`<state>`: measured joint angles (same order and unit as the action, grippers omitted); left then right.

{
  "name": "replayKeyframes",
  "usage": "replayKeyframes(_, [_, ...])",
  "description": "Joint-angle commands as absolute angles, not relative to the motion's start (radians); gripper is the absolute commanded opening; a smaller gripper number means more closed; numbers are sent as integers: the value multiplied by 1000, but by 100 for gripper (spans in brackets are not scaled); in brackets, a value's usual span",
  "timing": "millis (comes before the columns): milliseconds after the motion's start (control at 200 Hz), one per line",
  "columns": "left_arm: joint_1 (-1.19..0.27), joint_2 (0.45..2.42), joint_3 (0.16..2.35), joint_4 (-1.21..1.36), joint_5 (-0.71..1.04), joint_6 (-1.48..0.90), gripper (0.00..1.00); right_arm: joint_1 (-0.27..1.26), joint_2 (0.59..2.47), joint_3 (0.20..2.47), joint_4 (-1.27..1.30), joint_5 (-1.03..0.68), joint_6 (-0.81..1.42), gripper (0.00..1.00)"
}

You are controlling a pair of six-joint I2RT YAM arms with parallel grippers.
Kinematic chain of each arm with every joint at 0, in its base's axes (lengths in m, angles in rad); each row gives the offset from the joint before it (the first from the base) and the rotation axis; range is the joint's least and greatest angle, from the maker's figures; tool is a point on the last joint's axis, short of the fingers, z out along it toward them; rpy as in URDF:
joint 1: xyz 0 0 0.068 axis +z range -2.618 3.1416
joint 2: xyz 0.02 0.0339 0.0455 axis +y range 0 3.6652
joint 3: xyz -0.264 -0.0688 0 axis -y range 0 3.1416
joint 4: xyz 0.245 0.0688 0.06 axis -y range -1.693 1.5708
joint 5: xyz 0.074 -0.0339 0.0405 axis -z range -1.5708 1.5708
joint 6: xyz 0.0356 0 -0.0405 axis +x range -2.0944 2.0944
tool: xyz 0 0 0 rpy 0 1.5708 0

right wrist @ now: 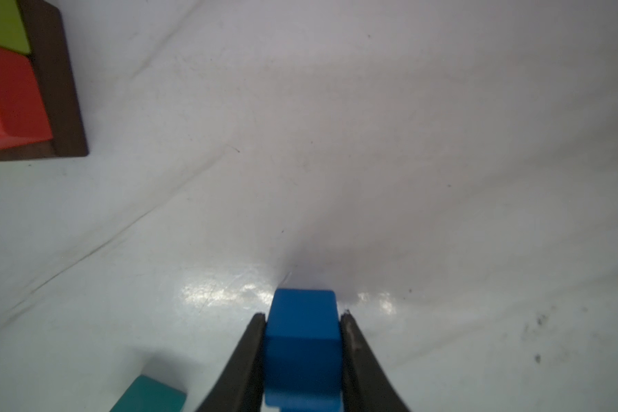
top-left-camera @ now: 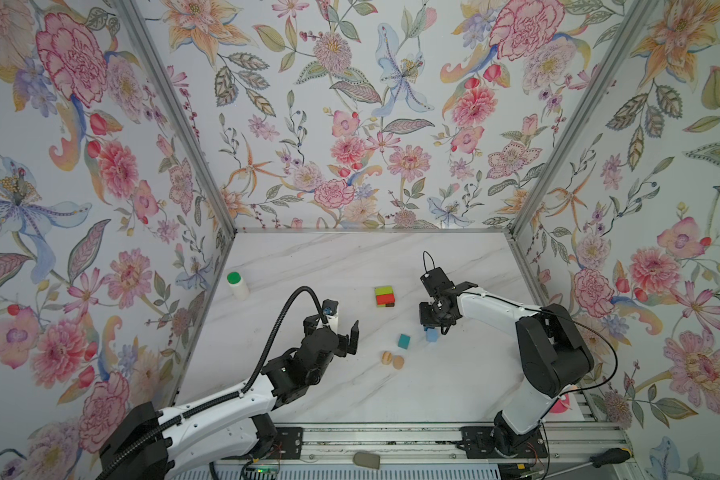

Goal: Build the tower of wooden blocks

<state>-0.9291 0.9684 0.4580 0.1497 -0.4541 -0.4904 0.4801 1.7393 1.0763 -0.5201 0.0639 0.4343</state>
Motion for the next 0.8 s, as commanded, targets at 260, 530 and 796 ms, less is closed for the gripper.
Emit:
replayKeyframes(260, [-920,932,434,116,-492,-506,99,493,1769,1101,-555,75,436,29])
replayKeyframes(530, [-911,949,462,94,-494,-495,99,493,1758,1115,-557,77,427,29])
replayKeyframes(796, [-908,888,452,62,-506,-503,99,497,1764,1139,-554,54,424,28])
